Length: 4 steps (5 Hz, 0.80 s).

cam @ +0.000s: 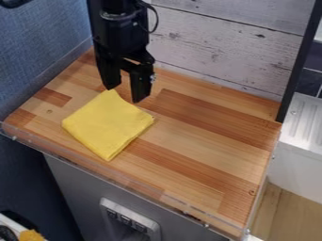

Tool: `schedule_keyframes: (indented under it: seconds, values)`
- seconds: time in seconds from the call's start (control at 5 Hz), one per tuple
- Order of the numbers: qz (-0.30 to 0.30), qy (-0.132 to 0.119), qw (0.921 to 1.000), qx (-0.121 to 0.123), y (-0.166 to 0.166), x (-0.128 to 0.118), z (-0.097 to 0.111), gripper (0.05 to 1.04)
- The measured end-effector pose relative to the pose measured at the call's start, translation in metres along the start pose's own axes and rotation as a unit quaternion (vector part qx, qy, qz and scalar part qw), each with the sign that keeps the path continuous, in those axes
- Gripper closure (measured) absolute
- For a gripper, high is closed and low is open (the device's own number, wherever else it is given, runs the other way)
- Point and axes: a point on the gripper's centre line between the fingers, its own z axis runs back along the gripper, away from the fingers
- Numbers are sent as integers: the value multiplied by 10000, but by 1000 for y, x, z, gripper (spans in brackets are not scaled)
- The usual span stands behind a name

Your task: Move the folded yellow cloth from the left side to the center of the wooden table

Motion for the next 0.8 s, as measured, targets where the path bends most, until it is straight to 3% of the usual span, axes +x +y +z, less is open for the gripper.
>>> schedule_keyframes:
  seconds: [0.4, 0.8]
  values:
    - [-199, 32, 9998, 5, 24, 6, -4, 133]
    - [-268, 173, 9995, -40, 45, 7, -22, 703]
